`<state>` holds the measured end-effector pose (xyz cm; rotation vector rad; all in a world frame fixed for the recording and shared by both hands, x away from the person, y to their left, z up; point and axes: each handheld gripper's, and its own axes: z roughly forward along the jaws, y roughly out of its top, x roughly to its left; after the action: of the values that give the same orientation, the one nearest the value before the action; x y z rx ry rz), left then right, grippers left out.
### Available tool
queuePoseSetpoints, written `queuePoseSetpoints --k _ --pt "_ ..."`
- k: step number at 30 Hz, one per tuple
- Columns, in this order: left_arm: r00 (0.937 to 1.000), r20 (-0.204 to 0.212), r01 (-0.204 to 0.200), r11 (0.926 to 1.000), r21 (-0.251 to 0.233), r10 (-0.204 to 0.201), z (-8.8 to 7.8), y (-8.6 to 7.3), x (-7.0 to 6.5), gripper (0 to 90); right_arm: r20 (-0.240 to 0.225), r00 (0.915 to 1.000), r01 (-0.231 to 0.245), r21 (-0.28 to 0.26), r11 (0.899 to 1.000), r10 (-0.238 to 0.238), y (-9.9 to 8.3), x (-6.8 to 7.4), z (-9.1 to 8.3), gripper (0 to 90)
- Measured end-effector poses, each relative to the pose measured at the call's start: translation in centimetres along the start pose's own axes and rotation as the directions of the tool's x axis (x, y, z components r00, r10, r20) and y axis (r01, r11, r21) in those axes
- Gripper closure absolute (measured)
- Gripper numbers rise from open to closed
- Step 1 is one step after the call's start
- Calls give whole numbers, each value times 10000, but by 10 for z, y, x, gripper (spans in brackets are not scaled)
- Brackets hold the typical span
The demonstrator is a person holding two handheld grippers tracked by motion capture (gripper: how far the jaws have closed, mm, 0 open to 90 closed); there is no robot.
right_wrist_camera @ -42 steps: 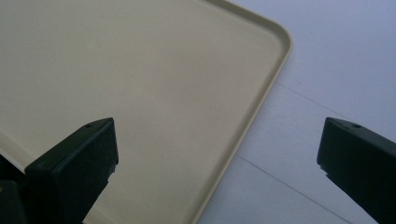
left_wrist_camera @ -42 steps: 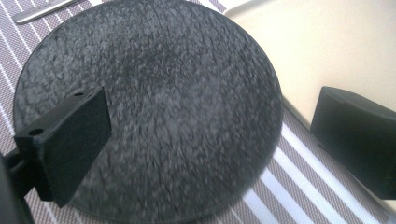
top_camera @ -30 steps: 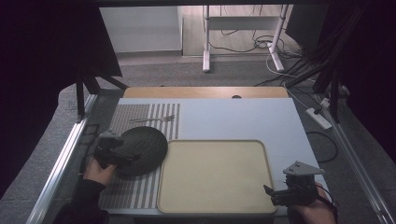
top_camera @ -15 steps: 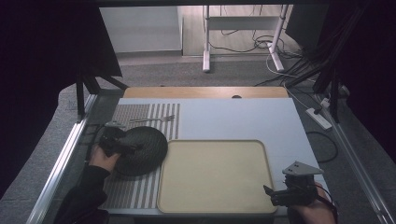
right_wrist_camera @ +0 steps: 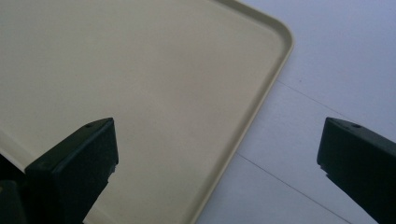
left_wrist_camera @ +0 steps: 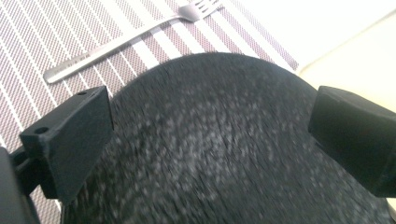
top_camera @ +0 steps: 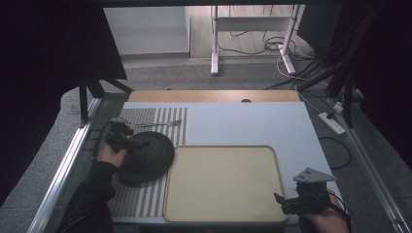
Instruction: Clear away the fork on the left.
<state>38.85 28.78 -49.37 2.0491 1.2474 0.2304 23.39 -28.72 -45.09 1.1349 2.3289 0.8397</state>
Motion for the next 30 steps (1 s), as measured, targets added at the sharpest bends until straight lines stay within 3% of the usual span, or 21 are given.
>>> queuePoseSetpoints --k 5,11,15,18,23,28,30 --pt "9997 -92 246 9996 148 -245 11 10 11 12 -14 10000 5 28 10000 -5 0 0 0 0" --pt "9992 -303 264 9994 230 -257 17 17 19 10 -23 10000 21 43 10000 -21 0 0 0 0" --pt "9975 -359 608 9981 132 -603 21 21 26 10 -30 10000 21 51 10000 -21 0 0 0 0" --pt "9961 -441 774 9965 317 -760 24 25 32 9 -32 10000 45 63 10000 -45 0 0 1 0" --pt "9945 -837 692 9952 690 -633 32 31 40 3 -41 10000 26 75 10000 -25 0 0 1 0" --pt "9915 -926 996 9906 943 -908 39 37 50 14 -52 10000 34 84 10000 -33 0 0 1 0" --pt "9872 -1261 1107 9890 982 -980 43 40 53 19 -50 10000 34 85 10000 -33 0 0 1 0"
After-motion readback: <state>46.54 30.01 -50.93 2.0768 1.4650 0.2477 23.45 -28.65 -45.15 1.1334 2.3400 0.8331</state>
